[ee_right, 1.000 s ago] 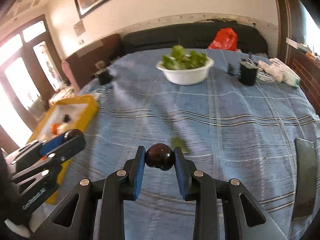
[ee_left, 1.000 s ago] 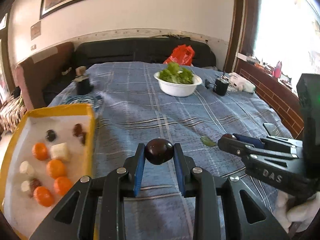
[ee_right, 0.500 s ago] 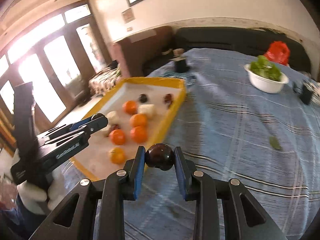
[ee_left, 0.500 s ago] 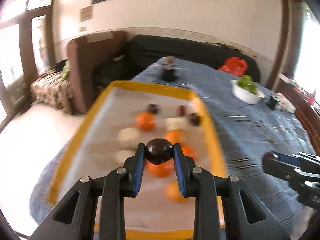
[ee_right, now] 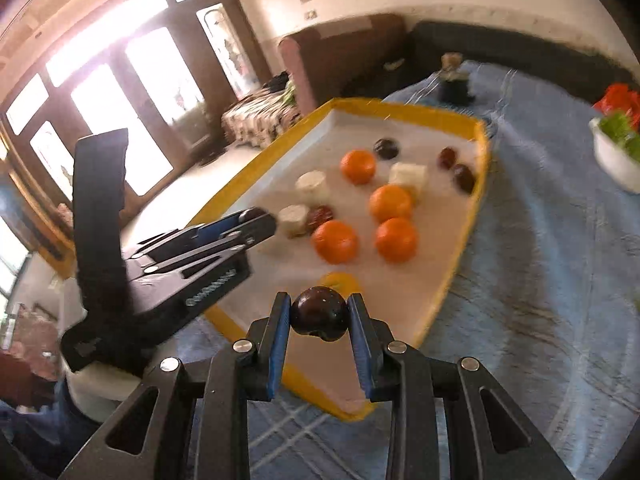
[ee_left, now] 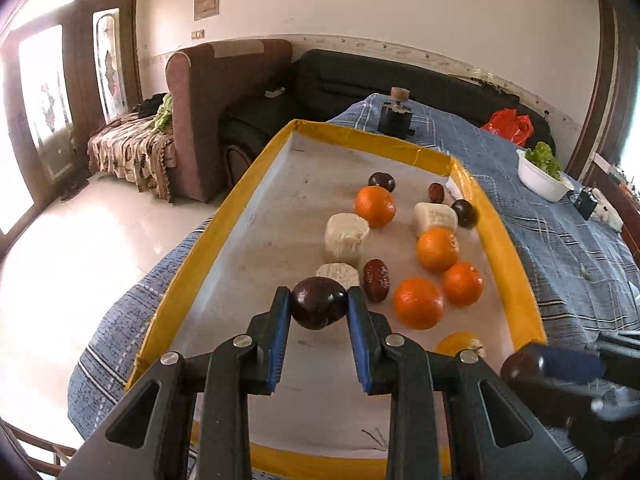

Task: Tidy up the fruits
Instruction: 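Lower the plums into the tray and open both tools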

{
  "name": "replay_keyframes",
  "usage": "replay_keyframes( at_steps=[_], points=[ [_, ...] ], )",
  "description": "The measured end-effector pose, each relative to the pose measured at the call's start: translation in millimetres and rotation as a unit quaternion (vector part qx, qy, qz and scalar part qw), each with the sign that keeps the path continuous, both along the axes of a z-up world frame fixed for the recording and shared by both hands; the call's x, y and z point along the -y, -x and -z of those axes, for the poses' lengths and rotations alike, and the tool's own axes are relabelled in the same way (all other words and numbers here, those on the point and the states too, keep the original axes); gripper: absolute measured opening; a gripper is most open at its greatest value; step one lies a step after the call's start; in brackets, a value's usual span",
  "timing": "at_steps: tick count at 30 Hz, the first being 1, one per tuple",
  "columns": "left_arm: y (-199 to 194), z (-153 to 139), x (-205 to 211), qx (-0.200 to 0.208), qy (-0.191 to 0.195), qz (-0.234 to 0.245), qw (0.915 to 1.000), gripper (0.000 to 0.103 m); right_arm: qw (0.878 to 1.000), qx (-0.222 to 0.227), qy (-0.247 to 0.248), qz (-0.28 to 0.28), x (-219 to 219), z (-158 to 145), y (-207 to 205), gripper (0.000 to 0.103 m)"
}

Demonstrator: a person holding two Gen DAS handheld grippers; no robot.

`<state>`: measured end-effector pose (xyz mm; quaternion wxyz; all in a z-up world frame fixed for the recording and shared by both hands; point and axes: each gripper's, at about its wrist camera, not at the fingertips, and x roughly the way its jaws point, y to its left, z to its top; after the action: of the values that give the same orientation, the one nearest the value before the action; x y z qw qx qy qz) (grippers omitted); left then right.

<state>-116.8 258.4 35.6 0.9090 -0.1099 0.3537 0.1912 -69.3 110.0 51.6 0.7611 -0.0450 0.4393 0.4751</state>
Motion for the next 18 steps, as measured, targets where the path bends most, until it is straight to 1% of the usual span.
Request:
replay_keyframes(
  at_steps=[5,6,10,15,18],
  points=[
    [-2,2,-3,-0.003,0.001,0.0,1.0,0.027,0.998,-0.053,-0.005,-0.018,-11,15,-7,0.033],
    [-2,3,-3,-0.005,0.001,0.0,1.0,0.027,0.998,-0.056,-0.002,-0.017,-13,17,-9,0.033],
    [-3,5,-4,-0.005,0.002,0.003,1.0,0.027,0.999,-0.049,0.006,-0.012,-19,21,-13,0.033],
    [-7,8,-1,-0.01,0.002,0.006,0.9999,0.028,1.0,-0.003,0.026,0.007,-24,19,-14,0.033],
    [-9,10,0,-0.016,0.004,0.01,0.9998,0.028,0.999,0.014,0.032,0.014,-25,20,-16,0.033]
  ],
)
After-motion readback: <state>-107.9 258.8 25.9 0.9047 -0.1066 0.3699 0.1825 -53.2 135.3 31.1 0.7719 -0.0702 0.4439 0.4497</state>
